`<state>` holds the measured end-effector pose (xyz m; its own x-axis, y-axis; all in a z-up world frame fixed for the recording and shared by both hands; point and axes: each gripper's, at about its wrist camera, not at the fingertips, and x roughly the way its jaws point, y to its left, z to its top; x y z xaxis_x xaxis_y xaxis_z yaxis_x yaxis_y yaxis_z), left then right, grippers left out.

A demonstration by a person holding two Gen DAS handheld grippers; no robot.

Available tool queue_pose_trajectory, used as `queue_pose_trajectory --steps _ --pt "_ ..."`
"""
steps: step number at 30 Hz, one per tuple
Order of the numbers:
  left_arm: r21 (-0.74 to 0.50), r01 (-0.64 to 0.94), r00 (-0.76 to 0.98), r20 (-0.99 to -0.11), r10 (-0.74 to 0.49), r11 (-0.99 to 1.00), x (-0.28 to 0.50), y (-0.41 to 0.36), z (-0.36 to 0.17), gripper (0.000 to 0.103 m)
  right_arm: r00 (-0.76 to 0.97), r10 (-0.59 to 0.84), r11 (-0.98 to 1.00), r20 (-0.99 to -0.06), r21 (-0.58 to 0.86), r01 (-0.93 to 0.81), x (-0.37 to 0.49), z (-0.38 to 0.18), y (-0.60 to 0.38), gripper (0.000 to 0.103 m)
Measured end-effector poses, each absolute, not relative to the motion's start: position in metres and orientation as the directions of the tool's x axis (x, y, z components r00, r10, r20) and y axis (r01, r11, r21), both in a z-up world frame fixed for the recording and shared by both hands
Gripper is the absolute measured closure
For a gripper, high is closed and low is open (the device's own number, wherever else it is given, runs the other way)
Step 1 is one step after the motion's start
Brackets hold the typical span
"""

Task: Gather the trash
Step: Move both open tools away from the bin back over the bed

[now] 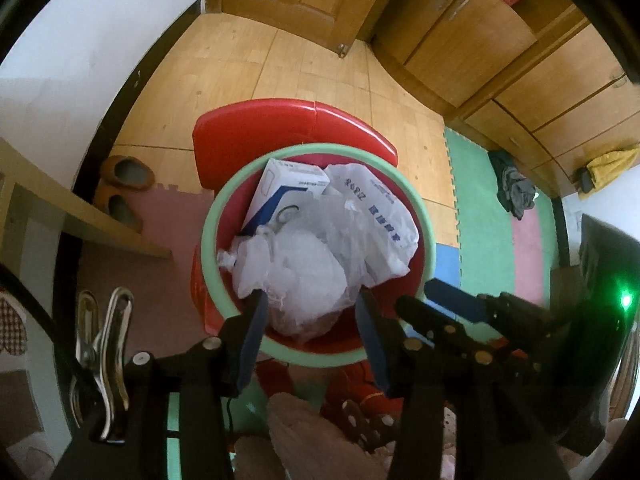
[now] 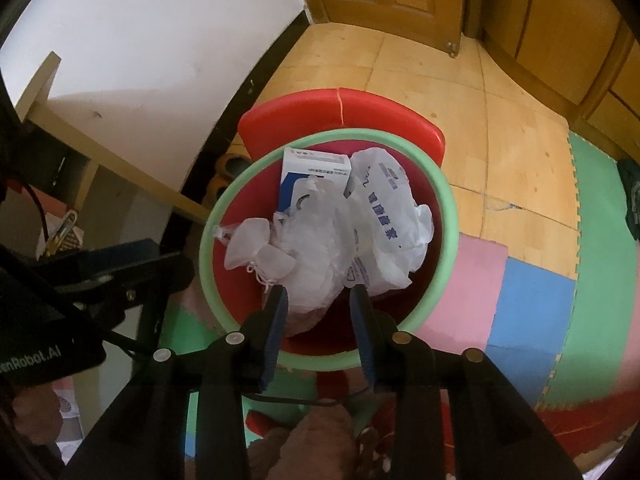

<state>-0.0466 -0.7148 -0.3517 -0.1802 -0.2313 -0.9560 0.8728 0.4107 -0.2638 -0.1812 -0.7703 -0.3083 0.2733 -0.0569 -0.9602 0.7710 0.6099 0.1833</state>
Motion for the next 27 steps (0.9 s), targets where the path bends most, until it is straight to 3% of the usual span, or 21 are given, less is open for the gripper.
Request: queue_pose_trajectory --steps 11,27 --pt "-0.279 0.847 -0.173 -0.95 -0.26 0.453 -0.038 -0.696 -0.324 0.055 0.283 -0.087 0.646 -0.955 0.162 0.746 -0.179 -0.277 -0.757 0.068" --pt "-0.297 0.812 -0.109 -0.923 -0.37 0.503 -0.023 -0.652 -0.235 0.055 0.395 -0.117 0.731 -0.911 0.191 0.655 -0.155 -0.192 -0.722 0.066"
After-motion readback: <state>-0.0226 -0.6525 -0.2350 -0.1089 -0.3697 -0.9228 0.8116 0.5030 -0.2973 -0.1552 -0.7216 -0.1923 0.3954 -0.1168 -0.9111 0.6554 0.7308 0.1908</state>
